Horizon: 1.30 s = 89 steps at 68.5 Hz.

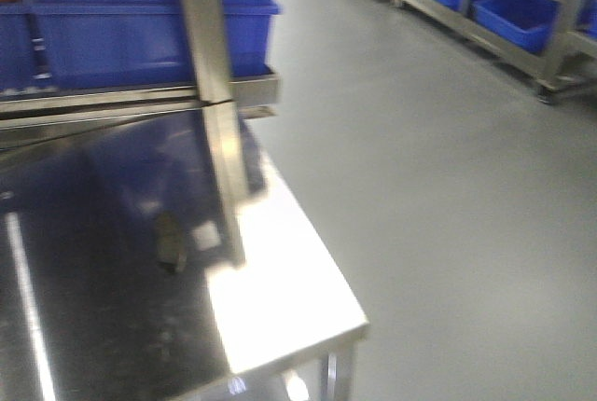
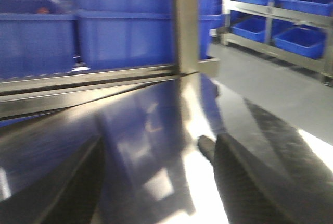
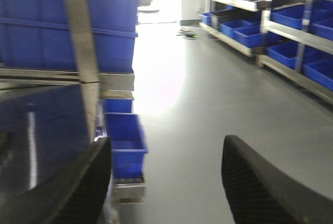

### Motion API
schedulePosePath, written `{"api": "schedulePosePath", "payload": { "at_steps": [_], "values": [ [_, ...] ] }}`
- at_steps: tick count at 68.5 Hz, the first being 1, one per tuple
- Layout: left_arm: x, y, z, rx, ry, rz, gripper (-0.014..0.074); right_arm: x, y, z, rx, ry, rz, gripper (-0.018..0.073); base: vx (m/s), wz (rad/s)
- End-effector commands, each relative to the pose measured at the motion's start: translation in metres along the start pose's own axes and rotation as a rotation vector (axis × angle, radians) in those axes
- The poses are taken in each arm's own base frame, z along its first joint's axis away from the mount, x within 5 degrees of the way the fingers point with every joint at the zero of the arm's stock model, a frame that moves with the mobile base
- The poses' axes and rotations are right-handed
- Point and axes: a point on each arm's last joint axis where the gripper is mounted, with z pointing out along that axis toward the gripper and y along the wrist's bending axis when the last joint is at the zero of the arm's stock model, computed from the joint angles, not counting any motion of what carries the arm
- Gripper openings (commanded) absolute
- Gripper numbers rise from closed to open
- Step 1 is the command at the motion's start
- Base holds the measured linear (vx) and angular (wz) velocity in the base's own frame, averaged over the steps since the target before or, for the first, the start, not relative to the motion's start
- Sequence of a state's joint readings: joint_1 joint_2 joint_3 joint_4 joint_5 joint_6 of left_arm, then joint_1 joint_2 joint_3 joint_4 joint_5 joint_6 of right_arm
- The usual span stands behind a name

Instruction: Move and align brake pads A on conveyor

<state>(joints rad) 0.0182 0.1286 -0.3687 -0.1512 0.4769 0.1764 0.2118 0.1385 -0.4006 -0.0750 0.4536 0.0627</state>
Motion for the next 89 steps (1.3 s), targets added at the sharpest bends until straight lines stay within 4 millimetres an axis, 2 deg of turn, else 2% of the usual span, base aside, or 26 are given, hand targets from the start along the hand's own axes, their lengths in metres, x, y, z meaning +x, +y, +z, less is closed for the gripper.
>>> {"api": "schedulePosePath", "payload": {
  "at_steps": [1,38,89],
  "values": [
    [-0.0138,0.0010,-0.0014,-0.009,-0.081,-0.008,0.0451,-0.0136,-0.0001,-0.0015,0.002,-0.086,-0.018,0.0442,0.17,0.79],
    [-0.0137,0.0010,-0.0014,-0.009,-0.080,-0.008,0.0451,-0.0136,-0.0001,-0.0015,0.002,-0.086,-0.018,0.0442,0.13,0.68],
    [-0.0137,0.0010,-0.0014,-0.009,-0.080,-0.008,0.0451,-0.0136,-0.0001,-0.0015,0.002,-0.086,-0.018,0.0442,0.02,0.04]
  ]
}}
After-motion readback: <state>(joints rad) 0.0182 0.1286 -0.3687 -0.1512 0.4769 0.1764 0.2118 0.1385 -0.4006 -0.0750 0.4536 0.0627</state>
